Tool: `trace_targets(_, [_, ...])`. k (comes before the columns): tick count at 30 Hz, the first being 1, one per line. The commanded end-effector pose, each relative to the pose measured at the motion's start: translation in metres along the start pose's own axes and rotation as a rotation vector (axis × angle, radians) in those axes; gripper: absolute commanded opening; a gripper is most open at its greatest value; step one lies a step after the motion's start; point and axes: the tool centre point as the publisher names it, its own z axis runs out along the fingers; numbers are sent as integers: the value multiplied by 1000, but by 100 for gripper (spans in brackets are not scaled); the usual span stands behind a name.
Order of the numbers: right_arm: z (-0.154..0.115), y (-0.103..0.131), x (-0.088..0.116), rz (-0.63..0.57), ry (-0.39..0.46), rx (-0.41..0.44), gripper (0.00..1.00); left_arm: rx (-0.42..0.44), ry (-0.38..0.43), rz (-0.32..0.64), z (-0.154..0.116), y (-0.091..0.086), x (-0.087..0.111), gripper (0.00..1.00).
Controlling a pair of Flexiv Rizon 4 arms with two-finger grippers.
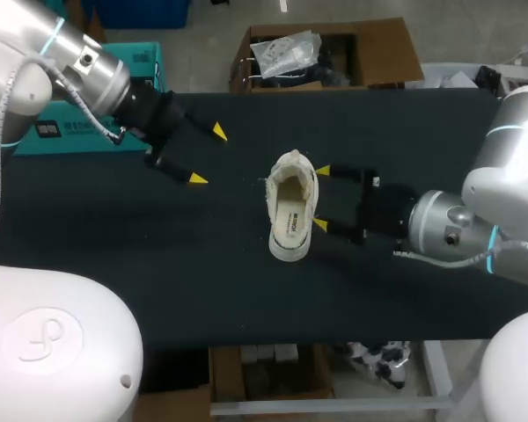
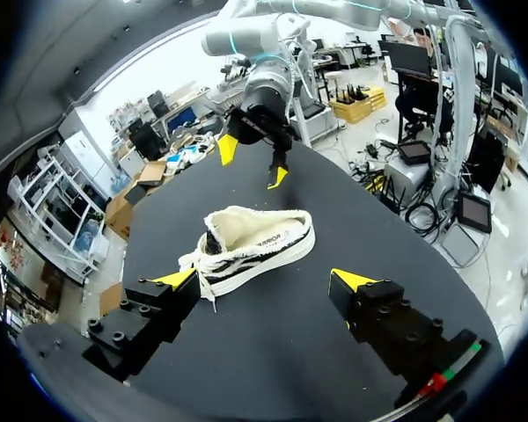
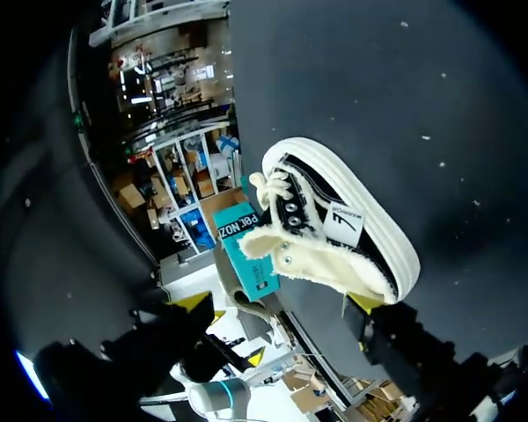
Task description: Open the shoe tongue, take the insole out of the shoe, put the insole back into the shoe, and pack the shoe into the shoebox
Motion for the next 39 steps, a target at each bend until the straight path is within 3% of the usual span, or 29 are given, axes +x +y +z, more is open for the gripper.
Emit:
trace_targets(1, [-24, 15, 6, 4, -12, 161, 100, -30, 26, -149, -4, 3, -1, 100])
trace_targets(8, [-45, 25, 21, -29, -43, 183, 100, -116, 17, -295, -2, 12, 10, 100])
trace_targets(10, [-54, 29, 24, -31, -69, 238, 100, -118, 23, -326, -1, 12, 12, 100])
trace_targets(11, [-58, 31, 24, -32, -97, 282, 100, -175, 13, -344, 0, 13, 13, 100])
trace_targets(12, [-62, 32, 25, -32, -127, 336, 100, -175, 13, -344, 0, 13, 13, 100])
trace_targets(26, [-62, 32, 25, -32, -127, 336, 100, -175, 13, -344, 0, 13, 13, 100])
trace_targets(30, [-74, 37, 26, -82, -164, 286, 100, -262, -1, -649, 23, 4, -6, 100])
trace_targets(33, [-93, 37, 35, -164, -212, 227, 100, -309, 34, -824, 37, 2, -11, 100])
trace_targets(37, [-113, 37, 45, -258, -248, 170, 100, -381, 72, -990, 55, 2, -11, 100])
trace_targets(39, [-121, 34, 50, -325, -274, 144, 100, -370, 110, -1053, 62, 2, -9, 100])
